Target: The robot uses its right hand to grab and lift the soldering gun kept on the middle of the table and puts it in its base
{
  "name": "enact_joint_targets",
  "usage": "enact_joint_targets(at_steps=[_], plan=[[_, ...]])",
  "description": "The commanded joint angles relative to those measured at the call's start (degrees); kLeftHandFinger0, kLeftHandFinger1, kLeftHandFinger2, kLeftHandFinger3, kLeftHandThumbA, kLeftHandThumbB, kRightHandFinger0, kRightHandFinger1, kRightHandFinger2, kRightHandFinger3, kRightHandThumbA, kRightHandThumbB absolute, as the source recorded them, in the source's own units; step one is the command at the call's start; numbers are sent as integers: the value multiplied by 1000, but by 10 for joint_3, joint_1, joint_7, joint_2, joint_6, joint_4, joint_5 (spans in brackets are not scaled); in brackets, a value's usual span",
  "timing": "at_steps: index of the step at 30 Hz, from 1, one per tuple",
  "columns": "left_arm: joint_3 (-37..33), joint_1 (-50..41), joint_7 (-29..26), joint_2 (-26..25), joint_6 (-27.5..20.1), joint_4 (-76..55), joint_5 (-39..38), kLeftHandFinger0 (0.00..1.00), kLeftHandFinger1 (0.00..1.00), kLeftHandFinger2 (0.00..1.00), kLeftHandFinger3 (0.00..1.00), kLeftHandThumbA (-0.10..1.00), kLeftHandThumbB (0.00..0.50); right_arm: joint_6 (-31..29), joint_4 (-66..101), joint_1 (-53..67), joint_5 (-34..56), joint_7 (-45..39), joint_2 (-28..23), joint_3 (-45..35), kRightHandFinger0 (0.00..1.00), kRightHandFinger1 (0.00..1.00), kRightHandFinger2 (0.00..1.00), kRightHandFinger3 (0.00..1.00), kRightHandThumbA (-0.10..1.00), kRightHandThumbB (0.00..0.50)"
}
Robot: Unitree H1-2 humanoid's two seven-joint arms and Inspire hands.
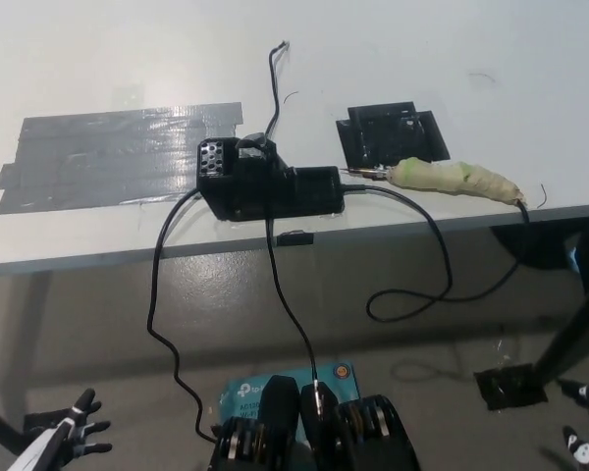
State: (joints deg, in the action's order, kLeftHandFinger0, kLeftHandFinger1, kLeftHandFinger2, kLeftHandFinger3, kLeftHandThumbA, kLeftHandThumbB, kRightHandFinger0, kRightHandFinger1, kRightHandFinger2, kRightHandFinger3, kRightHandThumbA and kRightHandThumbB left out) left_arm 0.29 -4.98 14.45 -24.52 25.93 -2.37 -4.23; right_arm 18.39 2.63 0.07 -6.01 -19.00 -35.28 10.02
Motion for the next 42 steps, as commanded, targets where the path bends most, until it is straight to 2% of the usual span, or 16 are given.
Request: enact_joint_targets(at_steps=[1, 4, 6, 7, 8, 10, 12, 15, 16, 21, 22, 26, 31, 34, 37, 42], plan=[[-1, 4, 14, -17, 9, -20, 1, 1000, 834, 928, 1000, 1000, 157, -28, 61, -32, -28, 13, -17, -23, 1000, 1000, 1000, 1000, 193, 160], [3, 3, 13, -16, 10, -24, 0, 1000, 829, 929, 1000, 1000, 140, -49, 102, -101, -23, 1, -23, -34, 1000, 1000, 1000, 1000, 235, 144], [2, 4, 15, -16, 10, -23, 1, 1000, 843, 947, 1000, 1000, 142, 2, 144, -145, -54, 6, -19, -33, 1000, 1000, 1000, 1000, 268, 179], [0, 3, 16, -16, 10, -24, 1, 1000, 844, 948, 1000, 1000, 142, 4, 148, -140, -55, 5, -20, -36, 1000, 1000, 1000, 1000, 270, 179], [1, 3, 14, -15, 10, -24, 2, 1000, 845, 941, 1000, 1000, 154, -1, 156, -175, -82, 11, -18, -30, 1000, 1000, 1000, 1000, 204, 182], [-1, 3, 16, -16, 10, -25, 1, 1000, 857, 952, 1000, 1000, 148, 7, 162, -244, -141, 11, -22, -11, 1000, 1000, 1000, 1000, 296, 185], [1, 4, 18, -16, 10, -24, -2, 1000, 842, 943, 1000, 1000, 174, 19, 131, -322, -181, 19, -15, 1, 1000, 1000, 1000, 1000, 417, 233], [2, 6, 19, -18, 10, -24, -3, 1000, 843, 932, 1000, 1000, 174, 11, 112, -352, -194, 27, -9, 3, 1000, 1000, 1000, 1000, 423, 242], [2, 5, 19, -20, 10, -24, -2, 1000, 843, 931, 1000, 1000, 175, 22, 83, -398, -212, 20, -8, 16, 1000, 1000, 1000, 1000, 477, 254], [2, -1, 18, -21, 10, -35, 1, 1000, 819, 916, 1000, 1000, 177, 1, -14, -492, -239, 14, 7, 56, 1000, 1000, 1000, 1000, 447, 307], [3, -1, 18, -22, 10, -35, 1, 1000, 836, 926, 1000, 1000, 155, -6, -30, -509, -251, 7, 7, 72, 1000, 1000, 1000, 1000, 445, 303], [2, -4, 20, -26, 10, -38, 1, 1000, 830, 933, 1000, 1000, 172, -26, -95, -567, -294, -12, 11, 136, 1000, 1000, 1000, 1000, 495, 349], [1, 0, 27, -28, 10, -37, -6, 1000, 842, 954, 1000, 1000, 161, -37, -157, -615, -318, -37, 22, 193, 1000, 1000, 1000, 1000, 478, 349], [-2, -1, 28, -29, 10, -39, 3, 1000, 824, 940, 1000, 1000, 183, -36, -185, -623, -325, -53, 28, 211, 1000, 1000, 1000, 1000, 491, 327], [-4, 1, 31, -28, 10, -38, 0, 1000, 831, 953, 1000, 1000, 161, -27, -224, -636, -337, -71, 41, 231, 1000, 1000, 1000, 1000, 463, 308], [-6, 5, 35, -30, 10, -39, 2, 1000, 855, 964, 1000, 1000, 172, -16, -256, -630, -336, -74, 62, 233, 1000, 1000, 1000, 1000, 464, 326]])
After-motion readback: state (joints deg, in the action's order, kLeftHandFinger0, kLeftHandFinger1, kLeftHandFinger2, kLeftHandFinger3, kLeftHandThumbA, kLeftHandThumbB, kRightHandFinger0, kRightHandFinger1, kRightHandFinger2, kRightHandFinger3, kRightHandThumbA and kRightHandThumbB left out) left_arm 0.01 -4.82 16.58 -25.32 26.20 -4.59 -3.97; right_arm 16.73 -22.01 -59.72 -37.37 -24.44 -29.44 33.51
